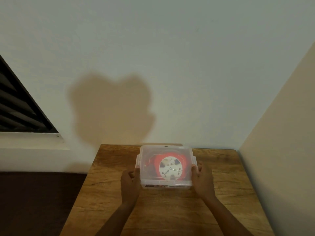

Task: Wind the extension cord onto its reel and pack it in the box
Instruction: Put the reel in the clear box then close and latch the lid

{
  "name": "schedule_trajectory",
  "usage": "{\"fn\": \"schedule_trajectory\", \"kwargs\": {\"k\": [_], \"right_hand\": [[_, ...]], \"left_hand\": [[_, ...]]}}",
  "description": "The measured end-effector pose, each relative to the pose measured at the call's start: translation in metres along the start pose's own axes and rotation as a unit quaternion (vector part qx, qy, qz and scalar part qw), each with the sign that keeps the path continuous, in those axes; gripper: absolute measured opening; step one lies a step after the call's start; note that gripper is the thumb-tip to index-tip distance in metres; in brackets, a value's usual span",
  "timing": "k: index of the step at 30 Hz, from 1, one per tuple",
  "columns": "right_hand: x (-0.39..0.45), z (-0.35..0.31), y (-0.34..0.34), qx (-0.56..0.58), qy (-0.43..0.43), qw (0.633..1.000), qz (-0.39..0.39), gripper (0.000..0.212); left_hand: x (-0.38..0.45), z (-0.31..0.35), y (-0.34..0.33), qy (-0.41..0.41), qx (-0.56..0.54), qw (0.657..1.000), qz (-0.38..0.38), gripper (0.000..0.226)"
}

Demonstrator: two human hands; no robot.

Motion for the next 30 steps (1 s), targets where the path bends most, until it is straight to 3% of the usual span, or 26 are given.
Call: {"fn": "schedule_trajectory", "kwargs": {"k": [3, 5, 10, 12, 18, 21, 27, 30], "right_hand": [[0.01, -0.025, -0.003, -0.131, 0.168, 0.977, -0.014, 0.05], [0.014, -0.052, -0.014, -0.148, 0.275, 0.948, -0.066, 0.052], [0.015, -0.113, -0.069, -0.158, 0.38, 0.887, -0.211, 0.056], [0.011, -0.122, -0.088, -0.187, 0.387, 0.867, -0.252, 0.06], [0.027, -0.146, -0.112, -0.282, 0.397, 0.833, -0.262, 0.056], [0.021, -0.159, -0.12, -0.272, 0.405, 0.825, -0.285, 0.06], [0.026, -0.149, -0.106, -0.155, 0.365, 0.851, -0.345, 0.061], [0.038, -0.121, -0.086, -0.165, 0.337, 0.886, -0.274, 0.067]], "left_hand": [[-0.004, -0.008, 0.0, 0.035, -0.002, 0.999, -0.017, 0.025], [-0.005, -0.011, 0.003, 0.062, -0.021, 0.997, -0.04, 0.028], [-0.012, -0.014, 0.008, 0.206, -0.093, 0.969, -0.103, 0.035], [-0.01, -0.012, 0.01, 0.222, -0.104, 0.963, -0.115, 0.034], [0.0, -0.008, 0.019, 0.239, -0.14, 0.952, -0.134, 0.032], [-0.001, -0.007, 0.018, 0.258, -0.147, 0.946, -0.13, 0.033], [-0.002, -0.005, 0.018, 0.251, -0.142, 0.95, -0.116, 0.033], [0.0, -0.004, 0.018, 0.231, -0.134, 0.957, -0.11, 0.033]]}}
Point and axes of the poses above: each hand's wrist, its own x-axis towards the middle knuckle, its own y-axis out of the back of the hand, z = x × y, the point moved 1 cm from there along x, towards the middle knuckle, and after that the axes turned 14 degrees about z, right-handed, at the moved point
